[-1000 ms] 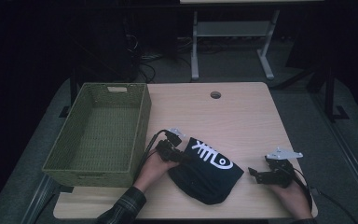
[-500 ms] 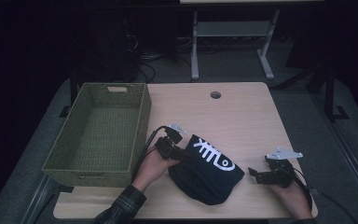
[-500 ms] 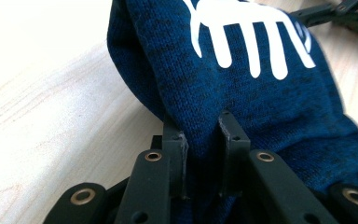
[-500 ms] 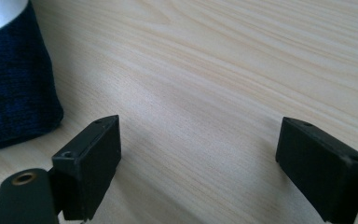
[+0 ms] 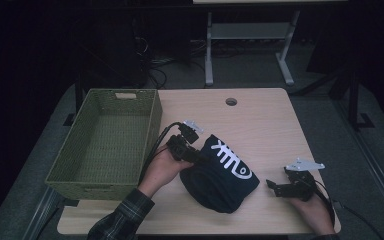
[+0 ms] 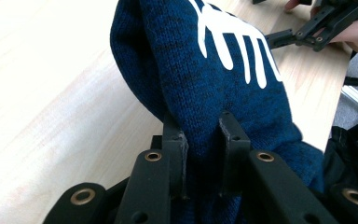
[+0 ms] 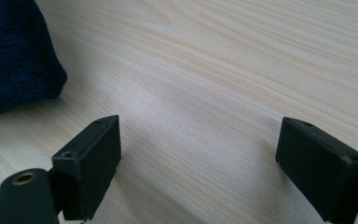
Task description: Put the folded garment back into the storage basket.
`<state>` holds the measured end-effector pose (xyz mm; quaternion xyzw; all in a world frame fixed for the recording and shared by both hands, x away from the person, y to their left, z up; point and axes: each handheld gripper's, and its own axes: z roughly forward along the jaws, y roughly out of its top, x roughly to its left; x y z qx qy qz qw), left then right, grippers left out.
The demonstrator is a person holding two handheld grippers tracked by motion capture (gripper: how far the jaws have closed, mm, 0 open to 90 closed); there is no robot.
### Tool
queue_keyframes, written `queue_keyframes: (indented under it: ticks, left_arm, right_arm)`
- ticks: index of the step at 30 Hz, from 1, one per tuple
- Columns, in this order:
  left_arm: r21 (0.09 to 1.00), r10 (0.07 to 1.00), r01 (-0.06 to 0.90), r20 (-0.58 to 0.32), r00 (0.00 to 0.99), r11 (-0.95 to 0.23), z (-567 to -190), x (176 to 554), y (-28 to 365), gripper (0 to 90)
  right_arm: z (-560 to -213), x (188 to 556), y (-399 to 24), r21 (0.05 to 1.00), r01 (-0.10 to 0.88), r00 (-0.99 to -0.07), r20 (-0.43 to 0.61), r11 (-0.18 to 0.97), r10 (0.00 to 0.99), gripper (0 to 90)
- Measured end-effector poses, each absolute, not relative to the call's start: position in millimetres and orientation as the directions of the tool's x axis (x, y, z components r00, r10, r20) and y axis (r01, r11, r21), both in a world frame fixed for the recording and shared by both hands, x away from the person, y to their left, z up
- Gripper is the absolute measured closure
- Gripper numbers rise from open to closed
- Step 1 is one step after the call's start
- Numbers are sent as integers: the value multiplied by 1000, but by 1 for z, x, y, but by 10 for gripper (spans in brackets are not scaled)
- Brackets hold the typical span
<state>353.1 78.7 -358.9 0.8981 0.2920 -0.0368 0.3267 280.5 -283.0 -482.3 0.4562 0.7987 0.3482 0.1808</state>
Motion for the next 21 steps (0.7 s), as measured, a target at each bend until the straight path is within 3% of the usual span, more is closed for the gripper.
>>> queue_keyframes:
  ticks: [21]
  left_arm:
    - [586,487,509,-212,847,-631,-315,355,83,766]
  right_arm:
    - [-482,281,-283,722,604,-515,32,337,857,138]
